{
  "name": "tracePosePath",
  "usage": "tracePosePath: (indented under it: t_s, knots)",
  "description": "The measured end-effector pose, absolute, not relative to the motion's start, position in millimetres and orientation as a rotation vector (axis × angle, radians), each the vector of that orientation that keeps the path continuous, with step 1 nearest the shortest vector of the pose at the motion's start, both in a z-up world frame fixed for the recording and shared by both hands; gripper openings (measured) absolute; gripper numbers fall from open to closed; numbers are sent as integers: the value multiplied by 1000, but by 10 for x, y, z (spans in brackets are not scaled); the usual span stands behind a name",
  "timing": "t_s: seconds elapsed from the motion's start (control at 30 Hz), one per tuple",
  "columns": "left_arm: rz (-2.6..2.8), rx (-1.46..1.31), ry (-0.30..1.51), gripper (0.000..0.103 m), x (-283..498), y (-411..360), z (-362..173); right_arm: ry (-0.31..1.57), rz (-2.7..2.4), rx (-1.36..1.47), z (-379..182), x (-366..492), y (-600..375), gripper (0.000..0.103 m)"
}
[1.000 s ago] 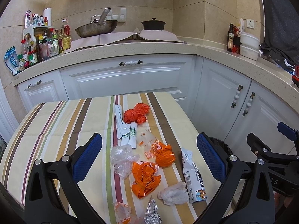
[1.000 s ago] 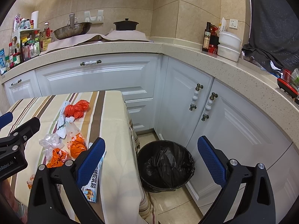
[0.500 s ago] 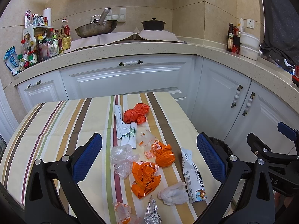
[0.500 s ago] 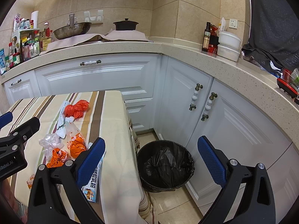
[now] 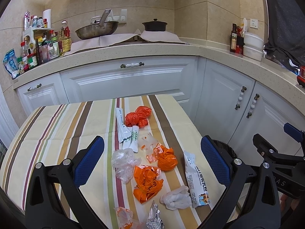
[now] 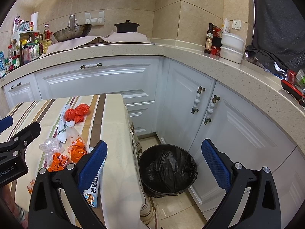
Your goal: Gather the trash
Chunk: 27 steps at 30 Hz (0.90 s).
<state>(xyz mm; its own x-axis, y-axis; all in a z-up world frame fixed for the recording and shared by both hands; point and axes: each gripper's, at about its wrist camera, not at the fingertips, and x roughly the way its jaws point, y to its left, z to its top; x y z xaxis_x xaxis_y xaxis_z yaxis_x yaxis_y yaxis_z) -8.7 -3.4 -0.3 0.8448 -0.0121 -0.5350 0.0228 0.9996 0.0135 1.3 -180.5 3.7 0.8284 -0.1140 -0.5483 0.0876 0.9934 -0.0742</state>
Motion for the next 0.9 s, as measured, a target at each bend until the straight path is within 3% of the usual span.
tracePosePath:
  t_s: [0.57, 0.9]
  knots:
    - [-16, 22, 571, 99, -72, -10, -6, 602, -90, -44, -22, 37, -1733, 96]
    - [-4, 55, 643, 99, -4, 287, -351, 688, 29, -14, -456, 112, -1510, 96]
